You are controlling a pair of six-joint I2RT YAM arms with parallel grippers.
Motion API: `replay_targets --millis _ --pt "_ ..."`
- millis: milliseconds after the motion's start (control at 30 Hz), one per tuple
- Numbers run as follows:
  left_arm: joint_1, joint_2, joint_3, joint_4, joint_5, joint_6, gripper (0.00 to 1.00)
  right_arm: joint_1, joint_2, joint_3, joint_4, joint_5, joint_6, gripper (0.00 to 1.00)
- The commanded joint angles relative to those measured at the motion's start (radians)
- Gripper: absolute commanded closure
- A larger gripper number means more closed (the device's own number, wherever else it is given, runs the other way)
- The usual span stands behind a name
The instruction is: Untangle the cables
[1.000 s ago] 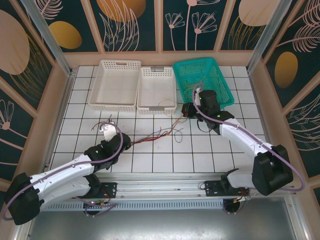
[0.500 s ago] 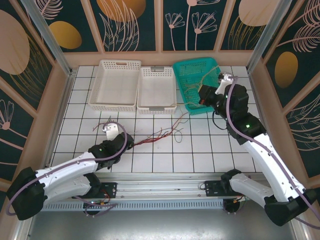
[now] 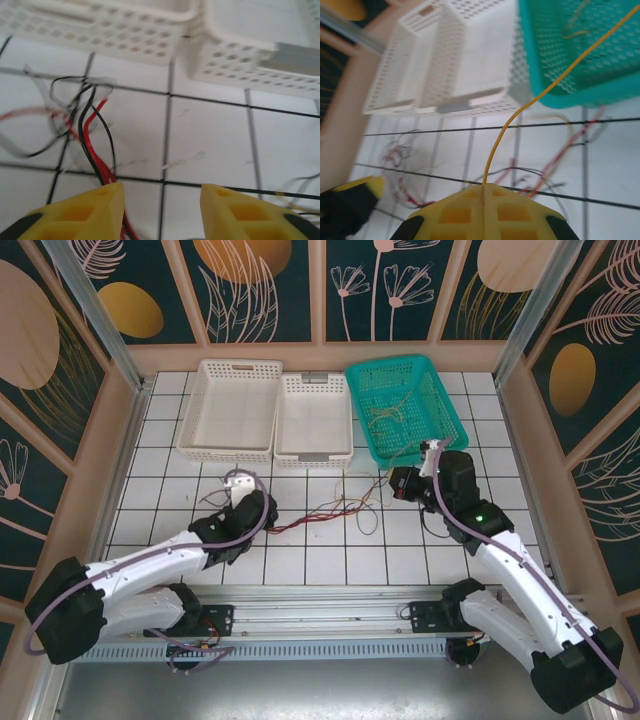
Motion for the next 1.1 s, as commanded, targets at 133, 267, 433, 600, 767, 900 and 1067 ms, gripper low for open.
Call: replay_targets --millis 133,267,433,600,767,900,1067 --pt "0.001 0.218 0.215 0.181 0.228 0.071 0.42 0.015 0.061 -0.094 0.282 -0.249 0.123 1.00" --pt "-0.017 0.299 0.277 0.275 0.353 0.067 0.33 0.023 0.070 -0.098 0.326 -0.249 0.149 1.00" --pt "-0.059 0.342 0.278 0.455 0.567 0.142 0.28 0.024 0.078 -0.066 0.331 -0.240 0.158 1.00" --pt "-0.075 0.333 0.197 0.622 0.808 0.187 0.27 0.013 0.100 -0.039 0.300 -0.212 0.153 1.00" --pt "-0.078 0.324 0.138 0.713 0.960 0.193 0.26 0.000 0.115 -0.043 0.349 -0.250 0.183 1.00" --pt "-0.099 0.353 0.142 0.704 0.991 0.221 0.26 0.000 0.123 -0.028 0.360 -0.265 0.189 1.00" --pt "-0.102 0.377 0.157 0.643 0.923 0.270 0.26 -0.001 0.123 -0.023 0.371 -0.296 0.198 1.00"
